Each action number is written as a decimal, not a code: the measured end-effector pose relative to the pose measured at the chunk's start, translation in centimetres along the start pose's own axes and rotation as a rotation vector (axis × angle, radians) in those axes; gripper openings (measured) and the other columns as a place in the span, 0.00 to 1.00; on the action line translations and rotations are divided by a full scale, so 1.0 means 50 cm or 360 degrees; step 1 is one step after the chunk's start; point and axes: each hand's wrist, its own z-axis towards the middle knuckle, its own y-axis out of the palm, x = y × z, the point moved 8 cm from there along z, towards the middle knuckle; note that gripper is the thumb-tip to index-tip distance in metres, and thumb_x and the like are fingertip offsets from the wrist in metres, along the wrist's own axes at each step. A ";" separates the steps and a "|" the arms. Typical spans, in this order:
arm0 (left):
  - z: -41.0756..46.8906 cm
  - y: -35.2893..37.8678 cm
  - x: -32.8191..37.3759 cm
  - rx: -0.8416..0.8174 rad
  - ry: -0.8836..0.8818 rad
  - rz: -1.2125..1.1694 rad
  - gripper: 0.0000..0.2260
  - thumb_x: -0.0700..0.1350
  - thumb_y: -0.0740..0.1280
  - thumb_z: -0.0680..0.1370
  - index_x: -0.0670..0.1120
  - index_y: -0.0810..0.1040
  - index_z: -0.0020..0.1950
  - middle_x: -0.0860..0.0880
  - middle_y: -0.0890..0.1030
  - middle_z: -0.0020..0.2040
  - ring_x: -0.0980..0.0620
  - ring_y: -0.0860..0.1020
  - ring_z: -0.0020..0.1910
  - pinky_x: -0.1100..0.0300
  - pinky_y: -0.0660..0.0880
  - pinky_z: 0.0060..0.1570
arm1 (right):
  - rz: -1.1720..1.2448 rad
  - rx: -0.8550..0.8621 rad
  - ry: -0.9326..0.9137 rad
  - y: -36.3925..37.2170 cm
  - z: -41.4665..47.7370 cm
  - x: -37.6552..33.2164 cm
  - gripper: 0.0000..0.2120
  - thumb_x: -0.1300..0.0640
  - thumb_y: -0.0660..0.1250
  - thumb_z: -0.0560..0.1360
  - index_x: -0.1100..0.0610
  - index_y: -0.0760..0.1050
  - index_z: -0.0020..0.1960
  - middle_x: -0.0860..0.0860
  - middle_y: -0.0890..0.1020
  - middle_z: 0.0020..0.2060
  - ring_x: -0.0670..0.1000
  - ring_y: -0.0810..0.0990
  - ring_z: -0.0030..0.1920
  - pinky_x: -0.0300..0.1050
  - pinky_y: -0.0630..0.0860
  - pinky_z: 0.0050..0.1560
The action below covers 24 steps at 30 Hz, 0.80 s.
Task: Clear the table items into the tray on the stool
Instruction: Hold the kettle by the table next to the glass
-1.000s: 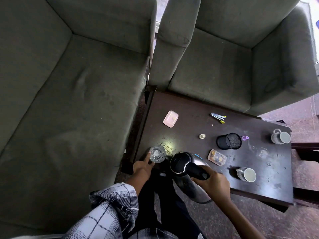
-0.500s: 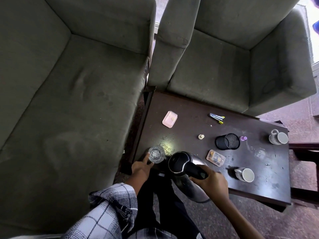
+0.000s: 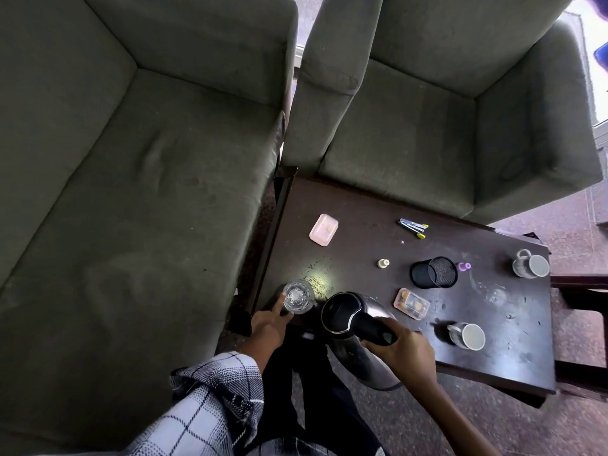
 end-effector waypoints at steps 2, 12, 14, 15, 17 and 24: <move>0.000 0.000 -0.002 0.0004 -0.0004 -0.0020 0.36 0.37 0.60 0.76 0.62 0.47 0.75 0.53 0.28 0.74 0.45 0.73 0.65 0.53 0.73 0.53 | 0.0001 0.0007 -0.0004 0.000 0.000 0.000 0.20 0.43 0.74 0.63 0.44 0.79 0.55 0.50 0.86 0.43 0.55 0.82 0.47 0.44 0.73 0.41; 0.002 0.000 -0.003 0.0016 -0.0001 -0.0036 0.34 0.36 0.59 0.76 0.62 0.49 0.75 0.52 0.30 0.75 0.44 0.73 0.65 0.52 0.74 0.54 | 0.0003 0.0005 0.0010 0.003 0.004 0.004 0.21 0.43 0.74 0.63 0.43 0.78 0.55 0.50 0.86 0.43 0.55 0.82 0.48 0.45 0.74 0.42; 0.002 -0.001 -0.003 0.0026 -0.0003 -0.0033 0.34 0.36 0.59 0.76 0.62 0.49 0.75 0.53 0.30 0.75 0.44 0.73 0.64 0.52 0.74 0.54 | 0.0003 0.0007 0.0007 0.002 0.005 0.004 0.21 0.42 0.74 0.63 0.43 0.78 0.55 0.49 0.86 0.44 0.54 0.82 0.48 0.44 0.74 0.42; 0.001 0.000 -0.003 0.0024 -0.0004 -0.0034 0.34 0.36 0.58 0.77 0.61 0.49 0.75 0.53 0.30 0.75 0.44 0.73 0.64 0.52 0.74 0.54 | 0.0002 0.0007 0.0005 0.002 0.005 0.003 0.21 0.42 0.74 0.63 0.43 0.78 0.55 0.49 0.86 0.44 0.54 0.82 0.49 0.44 0.74 0.43; 0.003 0.000 -0.002 0.0017 -0.0003 -0.0041 0.33 0.36 0.57 0.77 0.61 0.49 0.75 0.53 0.30 0.75 0.44 0.73 0.64 0.52 0.74 0.54 | -0.0001 -0.0003 0.0002 0.003 0.006 0.003 0.21 0.42 0.74 0.63 0.43 0.78 0.56 0.49 0.86 0.44 0.55 0.82 0.49 0.44 0.74 0.42; 0.009 0.004 -0.003 0.0020 -0.0015 -0.0037 0.35 0.36 0.59 0.76 0.61 0.48 0.75 0.52 0.29 0.75 0.44 0.74 0.64 0.52 0.75 0.52 | 0.0020 -0.0016 -0.0005 0.001 0.007 -0.002 0.21 0.42 0.73 0.64 0.43 0.78 0.56 0.49 0.85 0.44 0.54 0.82 0.49 0.43 0.73 0.42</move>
